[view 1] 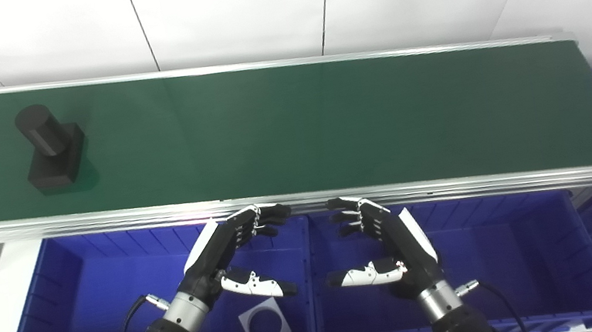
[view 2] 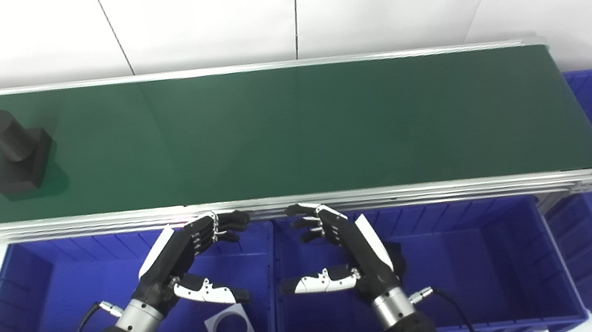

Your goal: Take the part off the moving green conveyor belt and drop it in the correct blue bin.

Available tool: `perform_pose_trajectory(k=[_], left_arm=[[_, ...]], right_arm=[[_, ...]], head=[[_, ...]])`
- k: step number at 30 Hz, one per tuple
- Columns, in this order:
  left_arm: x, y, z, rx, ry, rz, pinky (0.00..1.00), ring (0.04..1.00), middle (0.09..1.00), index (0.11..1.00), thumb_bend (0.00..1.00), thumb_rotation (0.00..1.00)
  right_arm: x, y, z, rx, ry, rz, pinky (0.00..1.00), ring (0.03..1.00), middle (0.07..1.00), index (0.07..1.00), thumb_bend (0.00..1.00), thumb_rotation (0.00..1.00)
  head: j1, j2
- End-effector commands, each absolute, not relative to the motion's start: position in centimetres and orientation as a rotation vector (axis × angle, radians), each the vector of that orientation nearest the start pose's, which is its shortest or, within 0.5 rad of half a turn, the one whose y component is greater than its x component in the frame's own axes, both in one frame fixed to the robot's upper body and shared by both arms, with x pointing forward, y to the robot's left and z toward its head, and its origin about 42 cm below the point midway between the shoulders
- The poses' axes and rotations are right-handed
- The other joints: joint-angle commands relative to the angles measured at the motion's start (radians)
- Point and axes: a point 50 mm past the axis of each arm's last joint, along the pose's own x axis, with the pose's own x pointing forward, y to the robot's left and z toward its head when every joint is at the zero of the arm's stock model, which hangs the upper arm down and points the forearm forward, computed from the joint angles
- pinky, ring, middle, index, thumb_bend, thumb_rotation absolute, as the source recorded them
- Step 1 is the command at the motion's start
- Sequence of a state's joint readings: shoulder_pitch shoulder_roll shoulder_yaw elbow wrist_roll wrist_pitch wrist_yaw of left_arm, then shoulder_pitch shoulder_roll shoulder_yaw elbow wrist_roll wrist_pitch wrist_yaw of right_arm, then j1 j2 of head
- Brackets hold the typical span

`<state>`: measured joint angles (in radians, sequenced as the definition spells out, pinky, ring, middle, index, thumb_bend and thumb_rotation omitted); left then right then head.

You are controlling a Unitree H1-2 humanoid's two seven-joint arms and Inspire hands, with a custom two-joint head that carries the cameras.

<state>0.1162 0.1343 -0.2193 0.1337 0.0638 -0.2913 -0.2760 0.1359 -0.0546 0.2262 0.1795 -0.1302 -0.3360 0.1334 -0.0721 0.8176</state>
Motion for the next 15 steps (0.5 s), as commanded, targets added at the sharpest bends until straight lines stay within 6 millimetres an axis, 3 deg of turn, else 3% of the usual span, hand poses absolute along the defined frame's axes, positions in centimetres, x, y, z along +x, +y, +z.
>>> perform_pose_trajectory(k=[1, 6, 15], left_arm=[[23.5, 19.1, 5.4, 0.177, -0.07, -0.504, 0.71, 0.764, 0.769, 0.72, 0.93, 0.0], [23.5, 19.1, 5.4, 0.18, -0.069, -0.504, 0.71, 0.764, 0.77, 0.721, 0.93, 0.0], [23.3, 18.5, 3.6, 0.166, -0.059, -0.508, 0.71, 0.758, 0.763, 0.715, 0.94, 0.0]], right_arm=[[22.4, -16.3, 4.4, -0.132, -0.104, 0.357, 0.65, 0.745, 0.818, 0.746, 0.85, 0.2], [22.4, -16.3, 4.3, -0.13, -0.108, 0.358, 0.65, 0.745, 0.819, 0.745, 0.84, 0.19], [22.1, -16.8, 2.7, -0.132, -0.092, 0.356, 0.64, 0.742, 0.815, 0.746, 0.85, 0.21]], head=[[0.001, 0.0], [0.0, -0.001], [0.062, -0.105]])
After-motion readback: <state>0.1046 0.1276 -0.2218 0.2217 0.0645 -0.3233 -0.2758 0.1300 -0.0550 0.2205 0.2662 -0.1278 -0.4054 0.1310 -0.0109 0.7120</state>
